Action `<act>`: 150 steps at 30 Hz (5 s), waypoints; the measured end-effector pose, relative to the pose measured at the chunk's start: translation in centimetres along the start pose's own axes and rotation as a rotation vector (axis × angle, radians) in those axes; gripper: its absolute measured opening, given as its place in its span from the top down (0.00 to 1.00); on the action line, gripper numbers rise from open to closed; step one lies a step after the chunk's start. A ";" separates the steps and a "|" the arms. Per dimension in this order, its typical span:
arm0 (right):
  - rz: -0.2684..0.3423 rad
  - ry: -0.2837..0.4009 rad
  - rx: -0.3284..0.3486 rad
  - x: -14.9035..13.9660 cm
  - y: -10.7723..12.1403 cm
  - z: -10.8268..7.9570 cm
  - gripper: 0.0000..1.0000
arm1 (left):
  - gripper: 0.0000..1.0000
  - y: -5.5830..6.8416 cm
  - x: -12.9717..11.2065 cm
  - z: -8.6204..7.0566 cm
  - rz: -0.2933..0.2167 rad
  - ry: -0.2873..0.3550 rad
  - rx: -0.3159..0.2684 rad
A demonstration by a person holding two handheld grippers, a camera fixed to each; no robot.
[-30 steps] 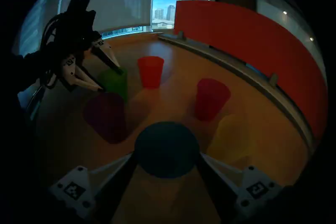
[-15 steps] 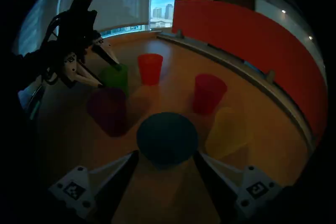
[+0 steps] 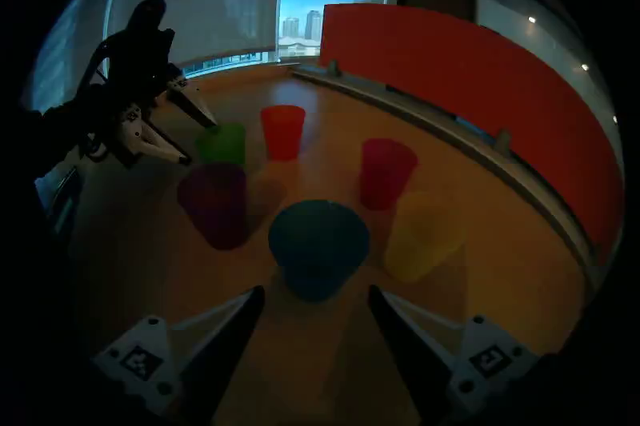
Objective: Pour water
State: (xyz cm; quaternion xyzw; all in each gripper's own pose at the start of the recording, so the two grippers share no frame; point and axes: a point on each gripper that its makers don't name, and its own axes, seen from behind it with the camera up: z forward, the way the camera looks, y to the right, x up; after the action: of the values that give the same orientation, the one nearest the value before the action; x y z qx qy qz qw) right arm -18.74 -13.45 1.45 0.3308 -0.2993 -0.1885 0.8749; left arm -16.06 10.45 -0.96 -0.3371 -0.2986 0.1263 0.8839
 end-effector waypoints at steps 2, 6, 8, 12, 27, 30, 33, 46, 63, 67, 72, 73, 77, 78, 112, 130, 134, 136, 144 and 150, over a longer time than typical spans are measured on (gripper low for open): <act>0.003 0.003 -0.005 0.0 -0.1 -0.3 0.00 | 0.16 0.1 0.2 -0.4 -0.008 0.010 0.002; 0.006 0.011 -0.015 0.0 -0.2 -1.0 0.00 | 0.20 0.1 0.4 -1.3 -0.021 0.026 0.003; 0.006 0.013 -0.020 0.0 -0.3 -1.4 0.00 | 0.20 0.1 0.5 -1.8 -0.019 0.032 0.010; 0.005 0.019 -0.029 0.0 -0.5 -2.0 0.00 | 0.20 0.2 0.3 -2.7 -0.012 0.038 0.025; -0.005 0.068 -0.053 1.3 -1.9 -4.0 0.00 | 0.00 0.8 0.5 -5.5 -0.020 0.081 0.064; -0.004 0.078 -0.058 1.5 -2.2 -4.4 0.00 | 0.00 0.6 0.5 -6.0 -0.037 0.096 0.076; -0.002 0.088 -0.066 1.7 -2.3 -4.8 0.00 | 0.00 0.4 0.7 -6.4 -0.051 0.116 0.091; 0.078 0.199 -0.140 3.2 -1.8 -6.6 0.00 | 0.00 -0.8 1.7 -8.6 -0.127 0.234 0.182; 0.181 0.345 -0.388 4.0 2.3 -9.3 0.00 | 0.00 -1.9 3.5 -11.9 -0.181 0.437 0.369; 0.205 0.404 -0.481 4.7 3.9 -10.8 0.00 | 0.00 -2.0 4.0 -12.6 -0.187 0.481 0.409; 0.237 0.467 -0.587 5.3 5.7 -12.8 0.00 | 0.00 -2.2 4.3 -13.4 -0.188 0.514 0.453; 0.243 0.476 -0.607 5.4 6.1 -13.1 0.00 | 0.00 -2.3 4.4 -13.5 -0.186 0.519 0.466; 0.266 0.515 -0.679 5.7 7.3 -14.4 0.00 | 0.00 -2.4 4.8 -14.1 -0.187 0.548 0.509; 0.272 0.527 -0.695 5.8 7.6 -14.8 0.00 | 0.00 -2.4 4.9 -14.2 -0.189 0.555 0.516; 0.413 0.653 -0.800 4.4 10.3 -17.6 0.00 | 0.00 -4.6 4.0 -13.9 -0.217 0.614 0.729; 0.415 0.610 -0.869 2.7 10.4 -19.4 0.00 | 0.00 -5.6 3.0 -13.8 -0.248 0.656 0.779; 0.418 0.603 -0.870 2.6 10.3 -19.2 0.00 | 0.00 -6.1 2.3 -13.5 -0.260 0.656 0.790; 0.419 0.601 -0.872 2.5 10.4 -19.2 0.00 | 0.00 -6.3 2.1 -13.4 -0.267 0.657 0.793; 0.415 0.590 -0.873 2.3 10.4 -18.8 0.00 | 0.00 -6.8 1.3 -12.7 -0.275 0.662 0.796; 0.412 0.586 -0.871 2.3 10.3 -18.7 0.00 | 0.00 -7.0 0.8 -12.2 -0.284 0.661 0.791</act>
State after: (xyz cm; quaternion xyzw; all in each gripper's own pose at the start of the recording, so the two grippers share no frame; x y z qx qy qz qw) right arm -3.52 1.34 -1.72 -0.0878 0.0031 -0.0203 0.9959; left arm -7.77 -0.72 -3.21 0.0438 0.0235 -0.0044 0.9988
